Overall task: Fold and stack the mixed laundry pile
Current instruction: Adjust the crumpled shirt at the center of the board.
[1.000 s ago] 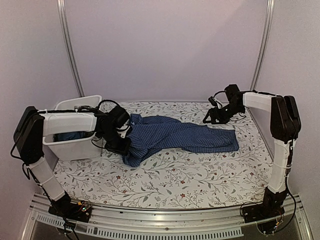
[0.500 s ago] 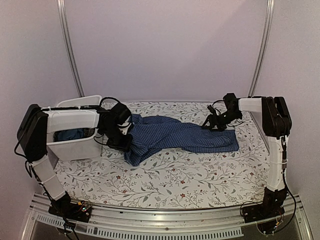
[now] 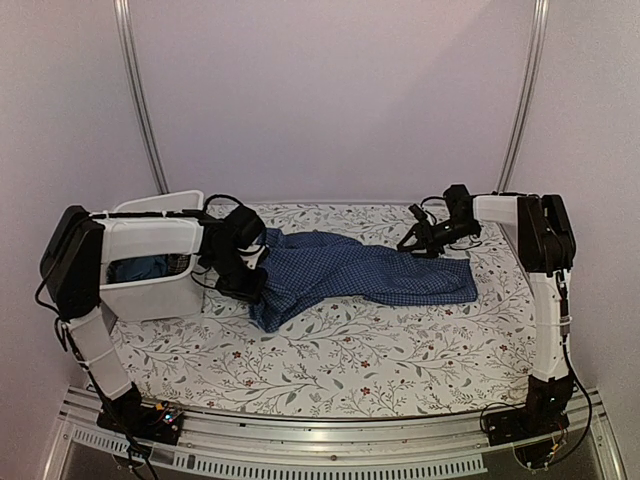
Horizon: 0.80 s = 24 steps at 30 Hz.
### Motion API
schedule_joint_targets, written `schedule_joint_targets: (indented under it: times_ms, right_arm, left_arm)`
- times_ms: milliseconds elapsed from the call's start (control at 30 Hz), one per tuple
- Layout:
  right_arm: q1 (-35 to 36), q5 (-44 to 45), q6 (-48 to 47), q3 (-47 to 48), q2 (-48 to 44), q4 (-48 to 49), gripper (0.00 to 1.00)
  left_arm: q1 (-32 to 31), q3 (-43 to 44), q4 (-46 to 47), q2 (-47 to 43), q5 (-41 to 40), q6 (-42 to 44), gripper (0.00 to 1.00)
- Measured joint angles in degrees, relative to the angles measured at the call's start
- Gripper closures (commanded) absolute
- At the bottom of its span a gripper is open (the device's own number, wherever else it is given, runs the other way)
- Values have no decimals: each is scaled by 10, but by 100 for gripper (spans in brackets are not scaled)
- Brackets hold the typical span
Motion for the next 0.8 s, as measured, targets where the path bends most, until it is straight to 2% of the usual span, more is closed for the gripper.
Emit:
schedule_joint_targets:
  times_ms: [100, 167, 200, 233, 267, 300, 467, 567, 633, 733, 800]
  right_arm:
    - [1, -32, -6, 4, 2, -2, 55]
    - [2, -49, -12, 4, 2, -5, 56]
    - [2, -56, -15, 3, 2, -8, 51]
    - [3, -59, -18, 3, 2, -10, 41]
    - [3, -63, -19, 2, 2, -11, 32]
    - [3, -64, -19, -1, 1, -11, 27]
    - [3, -46, -29, -36, 0, -7, 27]
    - [4, -34, -30, -37, 0, -8, 36]
    - [5, -32, -30, -36, 0, -9, 48]
    - [9, -39, -35, -36, 0, -7, 70]
    - [13, -45, -33, -35, 0, -7, 79]
  left_arm:
    - [2, 3, -1, 5, 2, 1, 100]
    - [3, 4, -1, 9, 2, 2, 100]
    - [3, 5, -1, 12, 2, 3, 100]
    - [4, 5, -1, 13, 3, 3, 100]
    - [5, 5, -1, 14, 4, 3, 97]
    - [7, 5, -1, 14, 6, 3, 95]
    - [24, -4, 13, 14, 28, -2, 89]
    - [37, -21, 24, 14, 43, -8, 82]
    - [43, -29, 28, 14, 49, -12, 76]
    - [49, -40, 37, 13, 59, -21, 64]
    - [52, -49, 43, 8, 64, -28, 58]
